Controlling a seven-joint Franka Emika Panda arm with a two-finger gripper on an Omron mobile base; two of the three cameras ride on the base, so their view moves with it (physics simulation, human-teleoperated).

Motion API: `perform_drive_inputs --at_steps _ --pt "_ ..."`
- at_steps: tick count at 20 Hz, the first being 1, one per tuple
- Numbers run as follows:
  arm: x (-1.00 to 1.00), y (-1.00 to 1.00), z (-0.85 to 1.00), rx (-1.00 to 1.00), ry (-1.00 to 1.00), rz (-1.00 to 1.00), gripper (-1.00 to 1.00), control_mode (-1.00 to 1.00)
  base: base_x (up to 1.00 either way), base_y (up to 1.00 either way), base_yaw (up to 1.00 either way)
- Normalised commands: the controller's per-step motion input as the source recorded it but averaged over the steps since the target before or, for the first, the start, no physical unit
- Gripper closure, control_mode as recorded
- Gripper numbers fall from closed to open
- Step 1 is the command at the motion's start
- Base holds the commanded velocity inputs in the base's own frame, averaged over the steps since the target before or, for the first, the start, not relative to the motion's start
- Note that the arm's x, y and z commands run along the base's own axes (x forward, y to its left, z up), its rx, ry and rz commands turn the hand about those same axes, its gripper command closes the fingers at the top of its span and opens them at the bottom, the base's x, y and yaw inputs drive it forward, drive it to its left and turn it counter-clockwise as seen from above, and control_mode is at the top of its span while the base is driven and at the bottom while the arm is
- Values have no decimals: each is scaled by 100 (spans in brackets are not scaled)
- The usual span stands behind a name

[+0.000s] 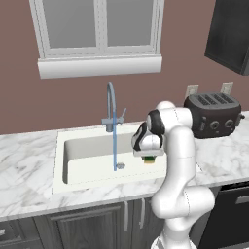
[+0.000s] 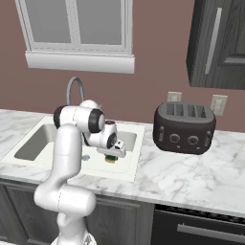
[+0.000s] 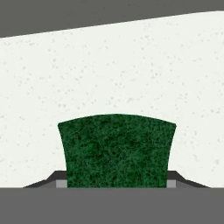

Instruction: Soak the sponge with water for a few seconds and then drop it inside the sink.

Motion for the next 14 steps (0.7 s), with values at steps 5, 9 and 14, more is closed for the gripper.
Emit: perform_drive_inputs --at_steps 5,9,14 --pt "0 0 -21 0 0 0 100 -100 0 0 0" --pt "0 0 -26 0 0 0 100 -100 0 0 0" --pt "0 0 -29 0 0 0 100 -100 0 0 0"
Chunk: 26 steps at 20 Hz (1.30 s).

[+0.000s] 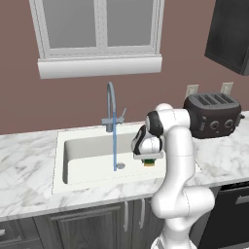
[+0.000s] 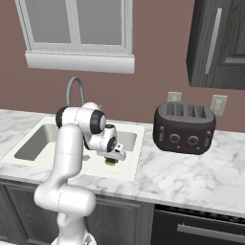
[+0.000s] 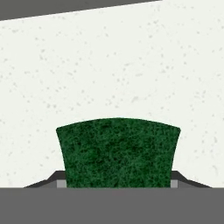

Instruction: Soak the sponge with water for a few seconds and then drop it inside the sink.

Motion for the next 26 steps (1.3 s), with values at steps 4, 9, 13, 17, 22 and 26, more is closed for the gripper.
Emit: perform_drive_inputs --at_steps 4,9,13,17,22,26 --pt "0 0 -31 0 0 0 100 -100 0 0 0" --pt "0 0 -3 0 0 0 100 -100 0 0 0" --pt "0 0 0 0 0 0 100 -100 0 0 0" --pt "0 0 0 0 0 0 -100 -100 0 0 0" --pt "0 0 0 0 0 0 -100 -100 0 0 0" --pt "0 0 0 0 0 0 -100 -100 0 0 0"
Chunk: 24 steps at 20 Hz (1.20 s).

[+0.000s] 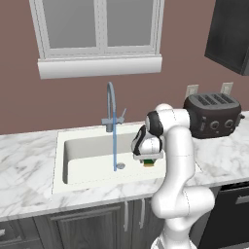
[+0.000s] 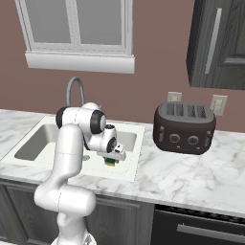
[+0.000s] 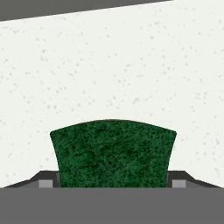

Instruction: Soak the sponge with water for a few seconds and then drop it inside the sink.

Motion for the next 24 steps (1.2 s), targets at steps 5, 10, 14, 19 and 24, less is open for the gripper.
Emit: perform_drive_inputs --at_steps 5,10,14,19,24 --pt "0 0 13 0 0 0 -100 -100 0 0 0" --pt "0 0 55 0 0 0 -100 -100 0 0 0" --pt "0 0 73 0 0 0 -100 -100 0 0 0" --pt "-2 -5 57 0 0 0 -100 -100 0 0 0" --pt "-16 -1 59 0 0 0 -100 -100 0 0 0"
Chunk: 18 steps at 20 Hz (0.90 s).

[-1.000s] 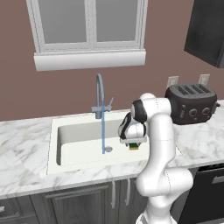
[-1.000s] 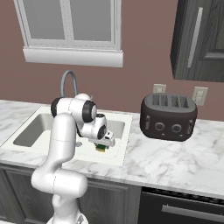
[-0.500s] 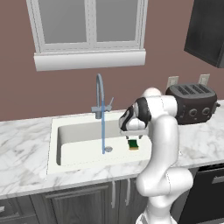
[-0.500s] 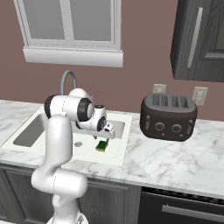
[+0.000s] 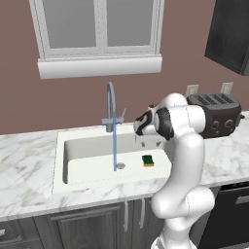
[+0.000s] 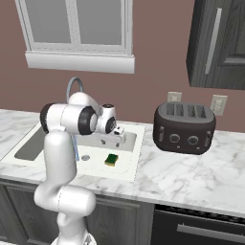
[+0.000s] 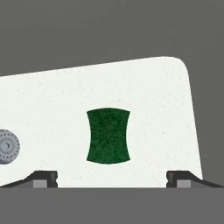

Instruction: Soak the sponge with water for a few seconds and then drop it inside the sink.

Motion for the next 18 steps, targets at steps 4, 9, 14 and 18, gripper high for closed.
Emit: perform_drive_inputs --at_steps 4,9,14,18 --pt "-23 0 55 0 0 0 -100 -100 0 0 0" --pt "-23 0 48 0 0 0 -100 -100 0 0 0" --pt "-33 0 36 2 0 0 -100 -100 0 0 0" --pt "-51 0 8 2 0 0 -100 -100 0 0 0"
